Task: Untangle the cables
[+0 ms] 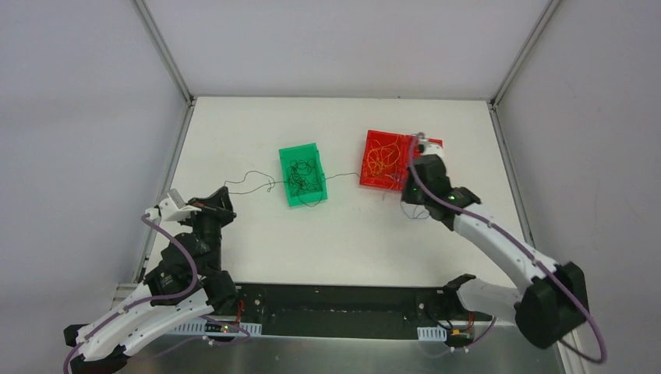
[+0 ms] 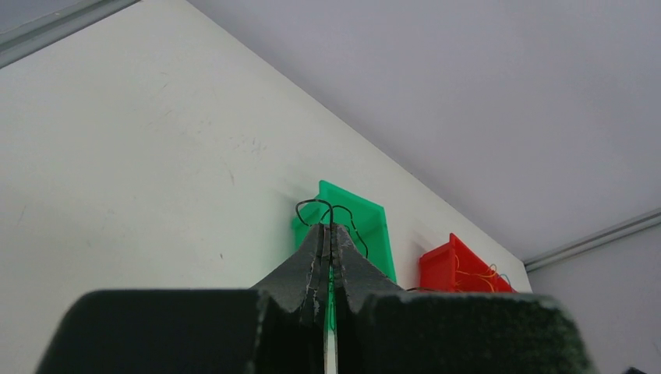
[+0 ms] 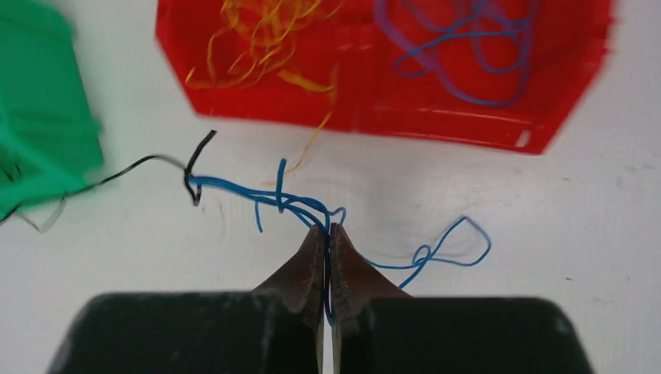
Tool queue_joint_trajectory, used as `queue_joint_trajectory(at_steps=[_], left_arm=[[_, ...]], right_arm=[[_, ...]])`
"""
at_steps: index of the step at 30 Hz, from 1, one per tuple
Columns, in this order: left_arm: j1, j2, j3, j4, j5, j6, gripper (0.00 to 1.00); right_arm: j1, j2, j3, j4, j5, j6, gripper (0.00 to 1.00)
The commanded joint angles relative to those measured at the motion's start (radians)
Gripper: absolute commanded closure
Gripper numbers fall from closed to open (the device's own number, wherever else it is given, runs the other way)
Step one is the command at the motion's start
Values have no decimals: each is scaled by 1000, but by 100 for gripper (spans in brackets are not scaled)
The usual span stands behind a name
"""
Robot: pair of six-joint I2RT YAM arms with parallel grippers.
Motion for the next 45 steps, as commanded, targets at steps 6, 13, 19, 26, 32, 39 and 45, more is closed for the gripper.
queue_joint_trajectory(at_steps=[6, 13, 19, 26, 32, 39, 45], left_arm=[[-10, -9, -4, -2, -44, -34, 100], [-9, -3, -1, -5, -38, -36, 100], [-8, 11, -1, -6, -3, -40, 100], [-8, 17, 2, -5, 1, -35, 100], [-9, 23, 2, -5, 13, -38, 100], [-10, 46, 5, -5, 4, -35, 100], [-9, 37, 2, -5, 9, -37, 100]], right_arm=[[-366, -555, -282, 128, 104, 329, 100], [-392, -652, -297, 100, 170, 360, 100], [-393, -660, -307, 261, 30, 336, 100], [-393, -470, -200, 482, -98, 320, 100], [-392, -312, -209, 766, -130, 265, 100], [-419, -83, -191, 959, -122, 168, 100], [-433, 71, -221, 1074, -92, 195, 100]])
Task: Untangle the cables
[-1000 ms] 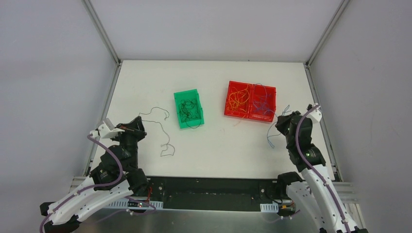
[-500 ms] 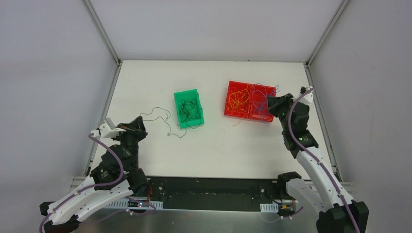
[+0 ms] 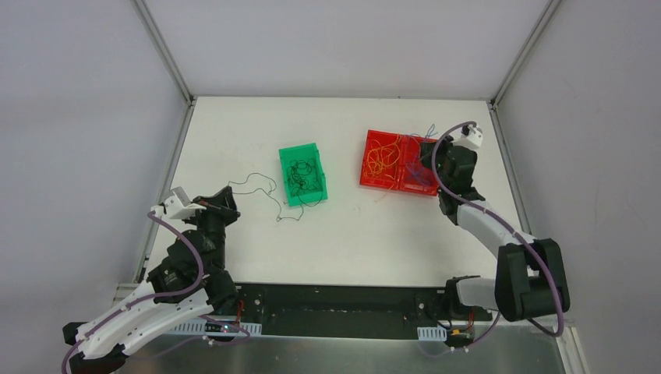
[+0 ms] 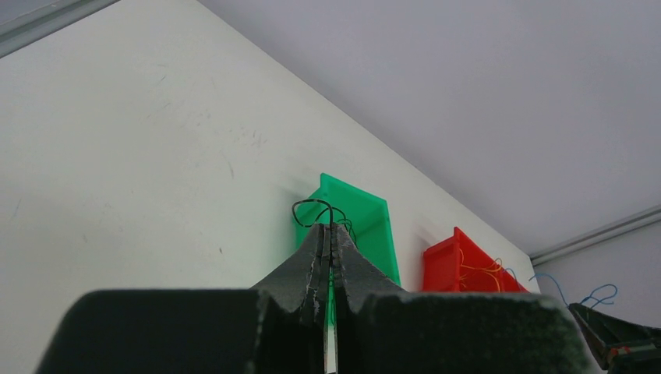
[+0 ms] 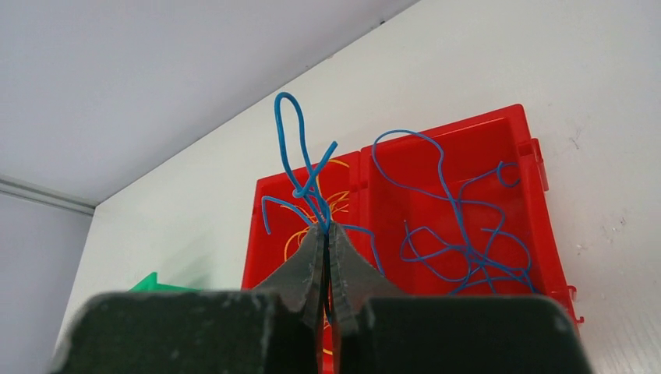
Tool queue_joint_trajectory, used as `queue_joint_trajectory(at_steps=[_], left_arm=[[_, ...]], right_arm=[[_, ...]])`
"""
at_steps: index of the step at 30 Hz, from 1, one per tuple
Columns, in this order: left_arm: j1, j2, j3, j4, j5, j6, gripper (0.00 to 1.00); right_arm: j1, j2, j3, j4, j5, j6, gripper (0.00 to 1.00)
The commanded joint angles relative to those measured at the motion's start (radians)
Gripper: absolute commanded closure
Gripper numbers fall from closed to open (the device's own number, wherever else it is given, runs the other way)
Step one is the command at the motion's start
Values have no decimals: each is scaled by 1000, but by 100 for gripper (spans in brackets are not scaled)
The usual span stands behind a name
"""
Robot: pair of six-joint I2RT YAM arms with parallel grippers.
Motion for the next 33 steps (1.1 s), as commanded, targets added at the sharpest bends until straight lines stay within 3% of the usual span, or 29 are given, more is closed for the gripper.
queue_joint_trajectory(at_steps=[1, 7, 12, 18, 27, 33], left_arm=[[-8, 1, 5, 2, 5, -2, 100], [-9, -2, 8, 3, 7, 1, 100], [-9, -4, 5, 2, 6, -2, 100], [-9, -2, 8, 3, 11, -2, 100], [-9, -1, 8, 2, 8, -2, 100], [-9, 10, 12, 2, 17, -2, 100]], right_arm=[[-10, 87, 9, 185, 38, -22, 100], [-13, 243, 56, 107, 121, -36, 100], [-15, 286, 155, -198, 283, 65, 100], [-6, 393, 359, -536, 366, 11, 100], [0, 659, 707, -935, 252, -49, 100], [2, 762, 819, -1050, 190, -79, 100]])
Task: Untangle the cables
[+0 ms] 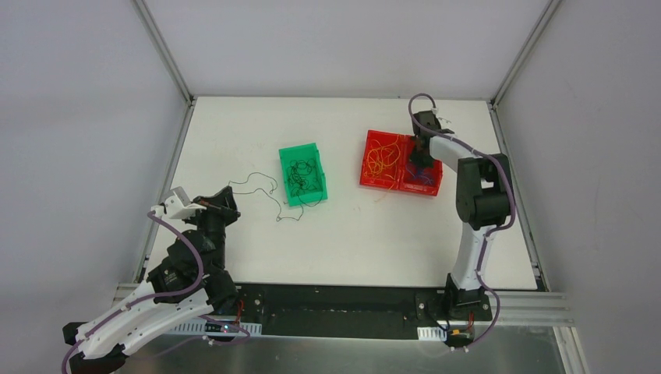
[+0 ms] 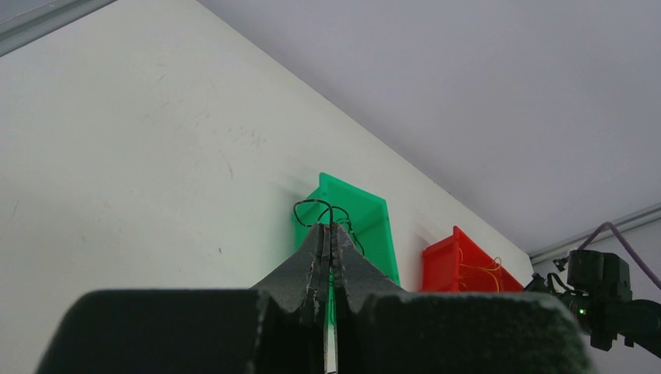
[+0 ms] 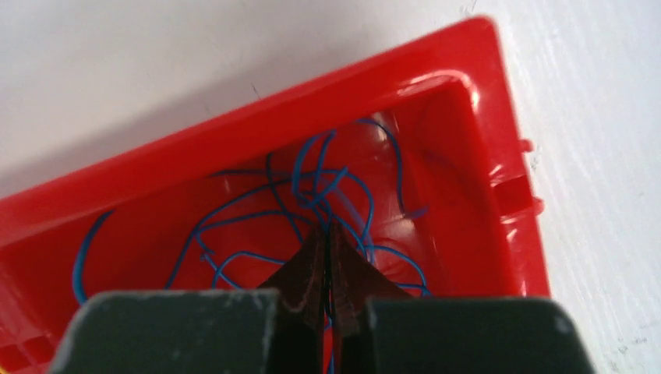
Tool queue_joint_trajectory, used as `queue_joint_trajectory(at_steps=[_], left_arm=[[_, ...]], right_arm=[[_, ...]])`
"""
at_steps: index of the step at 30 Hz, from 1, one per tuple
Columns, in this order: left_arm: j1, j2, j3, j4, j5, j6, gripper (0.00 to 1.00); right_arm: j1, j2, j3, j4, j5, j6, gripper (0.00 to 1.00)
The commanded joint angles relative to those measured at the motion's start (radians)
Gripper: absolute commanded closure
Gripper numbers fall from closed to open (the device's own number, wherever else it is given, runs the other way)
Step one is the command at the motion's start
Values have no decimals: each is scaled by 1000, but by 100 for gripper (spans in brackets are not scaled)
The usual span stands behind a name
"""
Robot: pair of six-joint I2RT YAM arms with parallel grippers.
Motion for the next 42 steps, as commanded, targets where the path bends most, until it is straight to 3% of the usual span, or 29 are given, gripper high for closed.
queue_joint_trajectory(at_steps=[1, 3, 7, 21, 27, 33, 40, 42], left_arm=[[-9, 13, 13, 3, 14, -2, 100], [-9, 19, 15, 4, 19, -2, 100], [-9, 31, 18, 2, 21, -3, 100], [-9, 65, 28, 8, 54, 7, 100], [-8, 121, 58, 15, 166, 34, 100], [-9, 213, 90, 56, 299, 108, 100], [-8, 330, 152, 81, 443, 188, 100], [-9, 353, 180, 89, 475, 213, 100]], right_arm=[[6, 8, 49, -144, -39, -32, 96], [7, -32, 26, -115, -42, -38, 82], [8, -118, 42, -137, -35, -51, 69], [40, -333, 105, -233, -76, -60, 42], [204, -515, -42, -167, -127, -95, 17], [350, -746, -299, 1, -158, -99, 14], [392, -987, -507, 177, -385, -24, 13], [396, -1032, -531, 181, -364, -38, 12]])
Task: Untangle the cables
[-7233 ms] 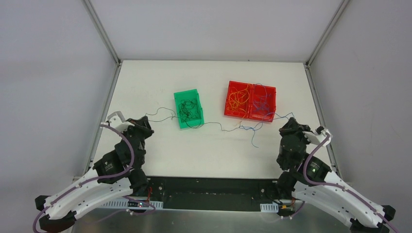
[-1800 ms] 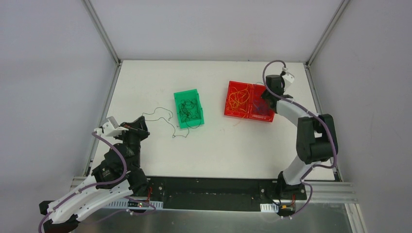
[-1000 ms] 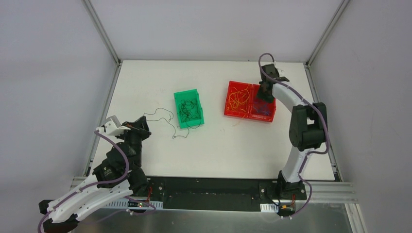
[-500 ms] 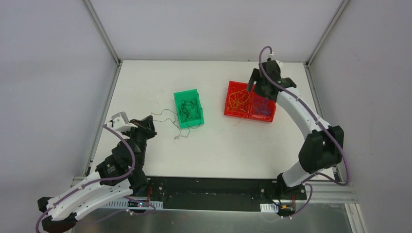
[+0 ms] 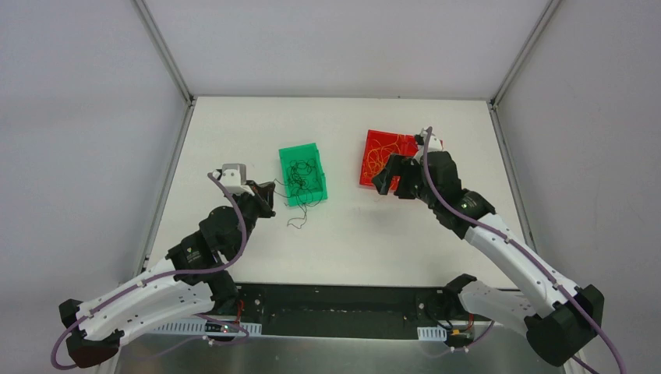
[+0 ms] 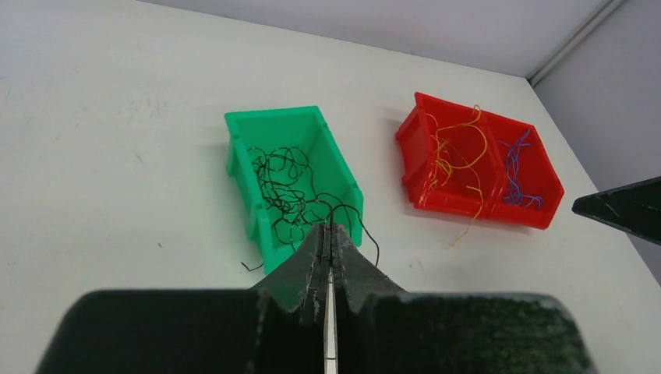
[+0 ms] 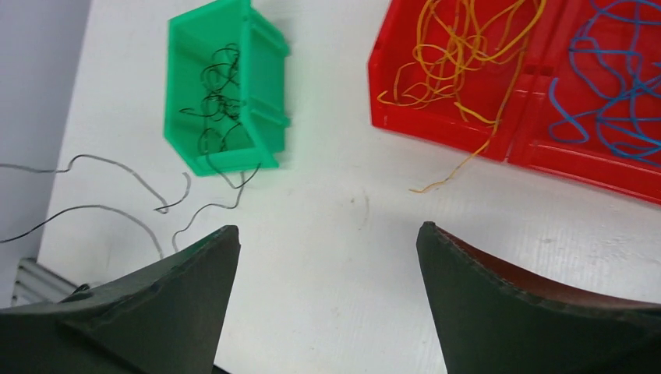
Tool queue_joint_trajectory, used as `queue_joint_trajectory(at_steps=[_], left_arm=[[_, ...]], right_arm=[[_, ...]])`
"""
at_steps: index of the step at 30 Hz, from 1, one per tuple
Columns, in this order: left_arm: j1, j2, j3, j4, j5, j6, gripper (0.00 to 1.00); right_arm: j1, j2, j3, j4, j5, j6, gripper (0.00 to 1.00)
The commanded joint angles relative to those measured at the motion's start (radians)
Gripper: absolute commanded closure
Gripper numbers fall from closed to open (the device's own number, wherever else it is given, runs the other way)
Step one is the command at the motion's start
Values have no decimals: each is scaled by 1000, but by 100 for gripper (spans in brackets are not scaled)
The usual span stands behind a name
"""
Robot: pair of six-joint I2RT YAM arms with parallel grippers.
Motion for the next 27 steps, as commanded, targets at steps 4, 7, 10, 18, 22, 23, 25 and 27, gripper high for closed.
queue_joint_trajectory(at_steps=[4, 7, 10, 18, 22, 23, 25, 27], left_arm=[[-9, 75, 160, 40, 51, 79, 100], [-8, 102, 238, 4, -46, 84, 100], [-9, 138, 327, 3, -88, 112, 100], [2, 313, 612, 57, -168, 267, 100], [30, 397, 728, 105, -185, 329, 100], [42, 411, 739, 126, -177, 332, 100], [67, 443, 785, 115, -147, 314, 100], [80, 484, 860, 82, -135, 296, 100]], right_arm=[[23, -162, -96, 184, -10, 12, 11], [23, -202, -112, 187, 21, 12, 10], [23, -227, -129, 191, 61, 16, 8], [23, -219, -124, 174, 99, 25, 6], [22, -212, -115, 150, 162, 32, 6], [22, -208, -114, 147, 168, 33, 5], [21, -199, -110, 142, 173, 33, 5], [21, -192, -103, 136, 180, 33, 5]])
